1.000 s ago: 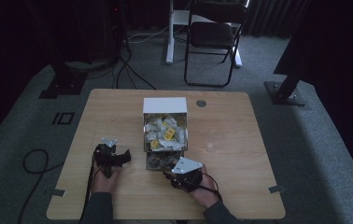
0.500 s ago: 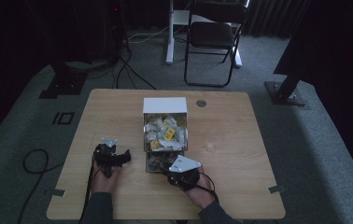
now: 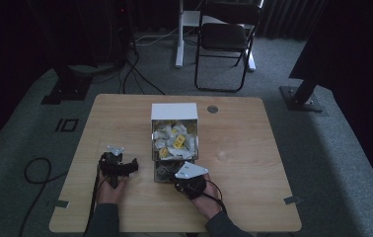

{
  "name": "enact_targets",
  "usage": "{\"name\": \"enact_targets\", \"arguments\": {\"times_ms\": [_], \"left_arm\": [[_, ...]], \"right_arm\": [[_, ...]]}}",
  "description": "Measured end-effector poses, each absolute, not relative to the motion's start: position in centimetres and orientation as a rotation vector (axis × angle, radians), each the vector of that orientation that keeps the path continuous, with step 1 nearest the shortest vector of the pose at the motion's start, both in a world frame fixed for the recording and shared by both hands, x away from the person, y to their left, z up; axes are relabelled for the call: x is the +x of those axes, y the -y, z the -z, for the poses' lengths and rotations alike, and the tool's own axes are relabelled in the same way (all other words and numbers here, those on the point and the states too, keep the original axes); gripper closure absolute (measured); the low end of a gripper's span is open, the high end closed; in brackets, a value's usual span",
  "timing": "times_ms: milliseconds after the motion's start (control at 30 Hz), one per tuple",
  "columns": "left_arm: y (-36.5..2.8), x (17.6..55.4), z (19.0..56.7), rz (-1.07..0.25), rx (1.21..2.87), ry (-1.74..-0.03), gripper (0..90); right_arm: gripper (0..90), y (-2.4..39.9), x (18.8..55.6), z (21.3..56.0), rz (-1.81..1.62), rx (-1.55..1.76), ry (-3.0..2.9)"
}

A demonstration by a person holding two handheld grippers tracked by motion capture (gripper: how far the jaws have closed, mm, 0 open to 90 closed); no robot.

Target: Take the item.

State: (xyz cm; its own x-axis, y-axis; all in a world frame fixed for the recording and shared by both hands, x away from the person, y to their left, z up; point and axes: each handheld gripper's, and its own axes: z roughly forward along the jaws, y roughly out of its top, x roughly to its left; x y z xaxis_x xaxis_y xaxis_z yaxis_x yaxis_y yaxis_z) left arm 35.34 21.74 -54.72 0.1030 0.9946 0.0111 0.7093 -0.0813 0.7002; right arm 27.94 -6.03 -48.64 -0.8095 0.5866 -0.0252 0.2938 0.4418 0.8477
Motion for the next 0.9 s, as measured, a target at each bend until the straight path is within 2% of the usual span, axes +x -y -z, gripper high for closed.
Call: {"name": "enact_targets", "arguments": {"times_ms": [900], "left_arm": [[-21.7,35.3,54.7,-0.69,1.85,-1.66,10.1]], "right_arm": [[90.0,8.0,26.7,46.8,-1.358,0.737,-2.311]]}}
